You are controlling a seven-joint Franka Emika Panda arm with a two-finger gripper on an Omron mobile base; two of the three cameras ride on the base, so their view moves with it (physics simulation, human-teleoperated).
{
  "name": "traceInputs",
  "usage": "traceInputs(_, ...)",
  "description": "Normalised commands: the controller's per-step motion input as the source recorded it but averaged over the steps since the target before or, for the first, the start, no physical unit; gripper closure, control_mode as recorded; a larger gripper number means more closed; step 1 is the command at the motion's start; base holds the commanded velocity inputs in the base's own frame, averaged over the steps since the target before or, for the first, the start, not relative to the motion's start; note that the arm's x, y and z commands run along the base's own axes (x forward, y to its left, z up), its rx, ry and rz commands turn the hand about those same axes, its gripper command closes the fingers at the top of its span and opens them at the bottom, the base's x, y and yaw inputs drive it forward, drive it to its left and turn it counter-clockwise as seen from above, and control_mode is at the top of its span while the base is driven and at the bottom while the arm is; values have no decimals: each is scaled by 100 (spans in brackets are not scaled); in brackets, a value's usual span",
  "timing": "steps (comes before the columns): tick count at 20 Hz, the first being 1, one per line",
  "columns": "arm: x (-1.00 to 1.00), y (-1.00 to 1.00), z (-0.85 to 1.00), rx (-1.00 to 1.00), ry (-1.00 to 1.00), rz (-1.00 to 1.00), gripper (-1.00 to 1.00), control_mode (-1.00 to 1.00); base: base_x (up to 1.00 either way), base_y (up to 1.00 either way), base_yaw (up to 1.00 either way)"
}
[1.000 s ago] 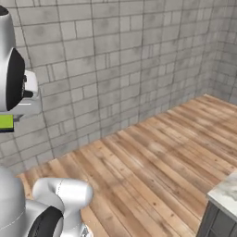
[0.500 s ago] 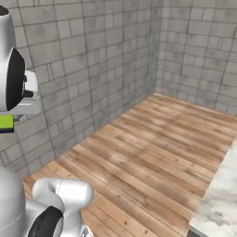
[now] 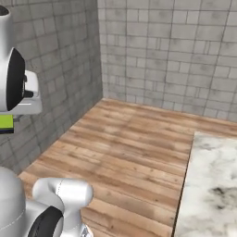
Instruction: Retrieve the tupperware and aluminum foil from the cabinet and place them on the dining counter near the plate with carrot and steak to prepare for storing leftovers.
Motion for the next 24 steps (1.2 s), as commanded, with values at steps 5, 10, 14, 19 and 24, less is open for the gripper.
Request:
traceInputs(5, 0, 0, 0, 0, 0, 0, 100, 100, 100, 23, -49)
traceInputs(10, 0, 0, 0, 0, 0, 0, 100, 100, 100, 35, -48)
traceInputs(14, 0, 0, 0, 0, 0, 0, 100, 100, 100, 47, -46)
traceInputs(19, 0, 0, 0, 0, 0, 0, 100, 100, 100, 56, -45)
traceInputs(24, 0, 0, 0, 0, 0, 0, 100, 100, 99, 68, -49)
